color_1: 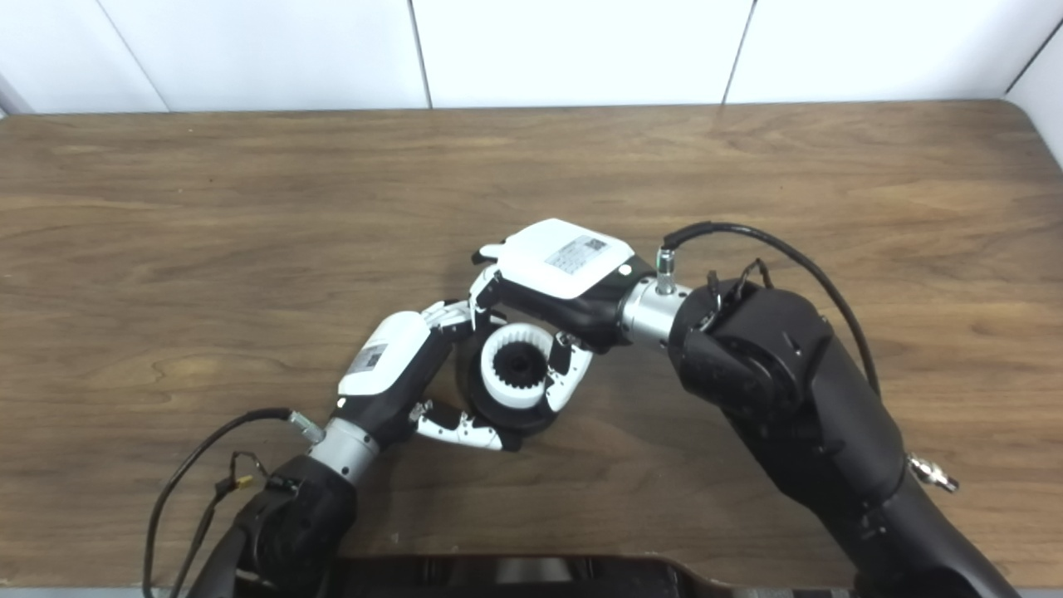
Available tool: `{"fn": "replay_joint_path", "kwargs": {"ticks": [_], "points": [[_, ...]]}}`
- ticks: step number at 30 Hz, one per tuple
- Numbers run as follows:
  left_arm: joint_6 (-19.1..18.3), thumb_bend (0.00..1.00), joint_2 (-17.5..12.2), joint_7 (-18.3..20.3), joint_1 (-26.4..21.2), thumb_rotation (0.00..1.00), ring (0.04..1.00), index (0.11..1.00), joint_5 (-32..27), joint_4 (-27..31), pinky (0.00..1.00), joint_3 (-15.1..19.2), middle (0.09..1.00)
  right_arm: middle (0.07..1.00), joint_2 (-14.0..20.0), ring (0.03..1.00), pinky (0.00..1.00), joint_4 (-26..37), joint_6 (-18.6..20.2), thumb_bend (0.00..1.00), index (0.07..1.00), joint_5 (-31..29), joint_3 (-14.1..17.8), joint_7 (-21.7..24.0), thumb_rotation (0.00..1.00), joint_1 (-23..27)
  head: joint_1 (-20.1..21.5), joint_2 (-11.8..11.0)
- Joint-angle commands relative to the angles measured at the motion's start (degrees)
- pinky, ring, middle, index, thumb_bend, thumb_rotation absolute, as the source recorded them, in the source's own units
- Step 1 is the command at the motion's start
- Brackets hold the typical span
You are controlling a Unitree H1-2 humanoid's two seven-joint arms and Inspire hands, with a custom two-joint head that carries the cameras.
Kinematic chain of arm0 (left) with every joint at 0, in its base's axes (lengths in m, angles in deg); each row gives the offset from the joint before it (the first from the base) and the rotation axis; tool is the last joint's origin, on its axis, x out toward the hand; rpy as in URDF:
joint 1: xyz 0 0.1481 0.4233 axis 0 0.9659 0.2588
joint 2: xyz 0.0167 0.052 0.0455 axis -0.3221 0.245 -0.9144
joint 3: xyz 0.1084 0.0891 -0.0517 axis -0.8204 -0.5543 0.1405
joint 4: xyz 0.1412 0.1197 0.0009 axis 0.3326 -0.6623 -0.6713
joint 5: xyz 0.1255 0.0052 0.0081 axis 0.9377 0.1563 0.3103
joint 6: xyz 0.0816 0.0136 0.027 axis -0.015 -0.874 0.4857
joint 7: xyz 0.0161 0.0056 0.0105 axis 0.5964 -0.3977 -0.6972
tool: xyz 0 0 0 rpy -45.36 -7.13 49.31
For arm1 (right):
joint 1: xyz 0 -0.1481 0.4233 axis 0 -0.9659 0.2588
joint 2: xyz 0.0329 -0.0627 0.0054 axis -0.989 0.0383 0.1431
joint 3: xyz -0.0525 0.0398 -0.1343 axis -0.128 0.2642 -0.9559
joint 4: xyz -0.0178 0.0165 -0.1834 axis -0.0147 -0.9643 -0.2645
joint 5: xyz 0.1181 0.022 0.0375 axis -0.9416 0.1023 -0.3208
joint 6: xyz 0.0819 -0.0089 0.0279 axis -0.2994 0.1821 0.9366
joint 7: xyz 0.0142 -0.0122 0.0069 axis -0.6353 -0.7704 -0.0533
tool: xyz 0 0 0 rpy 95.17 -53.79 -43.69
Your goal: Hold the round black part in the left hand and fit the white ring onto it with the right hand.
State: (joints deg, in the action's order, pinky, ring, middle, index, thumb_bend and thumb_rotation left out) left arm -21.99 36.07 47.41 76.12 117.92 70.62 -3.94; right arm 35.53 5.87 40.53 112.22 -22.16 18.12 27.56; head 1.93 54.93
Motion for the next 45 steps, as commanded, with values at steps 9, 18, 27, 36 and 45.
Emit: {"fn": "replay_joint_path", "kwargs": {"ticks": [9, 18, 27, 36, 45], "points": [[-0.7, 0.52, -0.1, 1.7, -0.1, 0.07, 0.894, 0.486, -0.3, -0.1, 0.92, -0.4, 0.823, 0.779, -0.1, 0.925, 0.95, -0.7, -2.8, 0.52, 0.481, 1.0, -1.1, -1.9, 0.13, -0.6, 0.1, -0.1], [0.2, 0.52, 0.1, 1.0, 0.0, 0.07, 0.885, 0.485, -0.5, -0.4, 0.90, -0.5, 0.818, 0.785, -0.1, 0.930, 0.94, -2.8, -3.6, 0.52, 0.481, 0.9, -1.0, -3.4, 0.13, -0.7, -0.1, -0.1], [0.1, 0.52, -0.1, 1.0, 0.0, 0.07, 0.891, 0.485, 0.0, -0.4, 0.91, -0.7, 0.820, 0.782, 0.2, 0.914, 0.92, -4.4, -4.4, 0.73, 0.548, 0.1, -0.3, -5.1, 0.19, -0.6, -0.1, 0.0], [0.3, 0.52, -0.2, 0.8, -0.2, 0.07, 0.893, 0.486, -0.2, -1.1, 0.92, -0.3, 0.825, 0.814, 0.3, 0.943, 0.93, -1.7, -2.0, 1.00, 0.716, -0.3, 1.1, -1.5, 0.40, 1.6, 0.2, -0.2], [0.4, 0.52, -0.2, 0.8, -0.2, 0.07, 0.889, 0.486, -0.2, -2.1, 0.90, 0.3, 0.824, 0.842, -0.1, 0.960, 0.95, 4.8, 2.8, 1.00, 0.701, -2.2, 3.8, 4.8, 0.38, 6.2, 0.7, -0.9]]}}
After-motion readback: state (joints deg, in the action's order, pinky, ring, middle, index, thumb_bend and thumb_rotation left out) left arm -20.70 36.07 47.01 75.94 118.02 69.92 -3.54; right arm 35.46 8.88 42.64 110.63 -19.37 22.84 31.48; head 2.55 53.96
